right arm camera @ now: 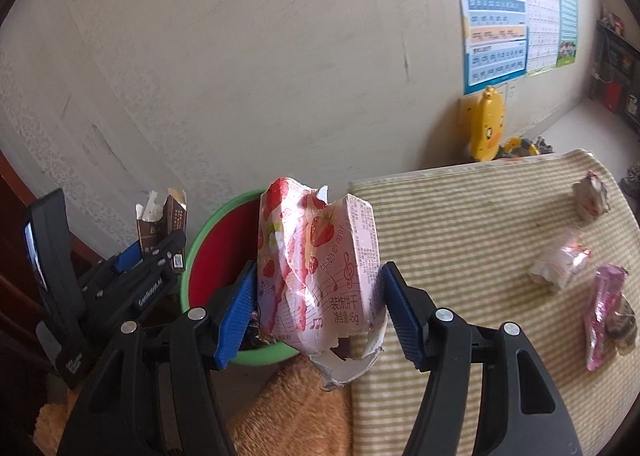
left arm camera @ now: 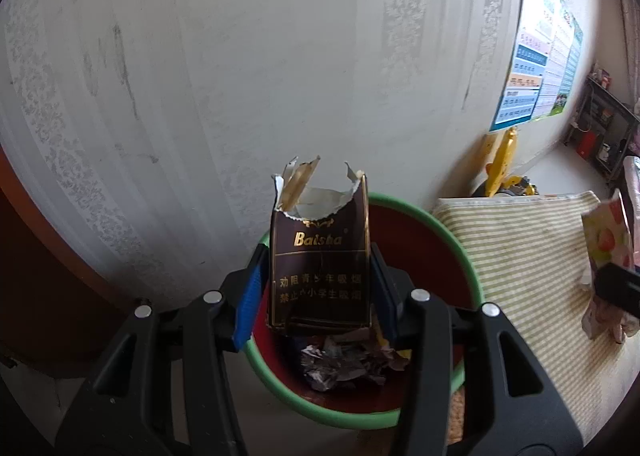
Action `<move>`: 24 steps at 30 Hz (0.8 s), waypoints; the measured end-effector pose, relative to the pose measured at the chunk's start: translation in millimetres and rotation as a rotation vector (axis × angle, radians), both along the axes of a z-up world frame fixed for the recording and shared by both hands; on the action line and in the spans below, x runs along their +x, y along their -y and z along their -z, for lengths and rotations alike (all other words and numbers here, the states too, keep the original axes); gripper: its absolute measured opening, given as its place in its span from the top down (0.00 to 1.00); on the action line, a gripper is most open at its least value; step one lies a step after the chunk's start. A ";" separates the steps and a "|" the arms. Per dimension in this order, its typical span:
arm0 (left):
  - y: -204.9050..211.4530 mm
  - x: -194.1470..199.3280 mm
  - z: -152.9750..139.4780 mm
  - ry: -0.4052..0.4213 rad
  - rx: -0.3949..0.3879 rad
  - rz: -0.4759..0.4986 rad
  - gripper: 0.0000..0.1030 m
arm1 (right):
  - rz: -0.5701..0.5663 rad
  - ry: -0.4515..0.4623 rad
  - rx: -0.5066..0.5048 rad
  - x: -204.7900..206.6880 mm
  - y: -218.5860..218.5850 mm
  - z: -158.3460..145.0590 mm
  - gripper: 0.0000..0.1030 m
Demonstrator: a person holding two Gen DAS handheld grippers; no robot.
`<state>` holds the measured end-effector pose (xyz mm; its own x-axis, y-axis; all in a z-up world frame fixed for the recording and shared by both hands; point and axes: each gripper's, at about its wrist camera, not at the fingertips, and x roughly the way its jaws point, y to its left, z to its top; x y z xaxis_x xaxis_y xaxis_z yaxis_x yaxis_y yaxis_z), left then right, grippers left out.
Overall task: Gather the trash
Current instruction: 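Open both tools to drop the cigarette box and strawberry packet into the bucket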
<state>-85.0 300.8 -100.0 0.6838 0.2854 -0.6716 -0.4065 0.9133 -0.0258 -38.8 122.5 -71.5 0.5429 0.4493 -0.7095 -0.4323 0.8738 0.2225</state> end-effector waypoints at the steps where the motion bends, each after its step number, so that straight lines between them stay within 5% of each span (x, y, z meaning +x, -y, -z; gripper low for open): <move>1: -2.2 -0.1 2.3 -0.004 -0.003 -0.007 0.55 | -0.006 -0.007 0.004 3.9 -3.6 1.7 0.41; 16: -8.7 7.2 14.8 -0.049 -0.017 -0.001 0.55 | -0.083 -0.062 0.072 38.8 -43.8 8.0 0.33; 19: -7.4 7.3 15.6 -0.045 -0.021 0.002 0.35 | -0.090 -0.061 0.107 38.9 -44.0 6.4 0.21; 24: -4.8 6.3 8.3 -0.015 0.001 0.001 0.06 | -0.081 -0.042 0.112 37.3 -34.7 3.5 0.19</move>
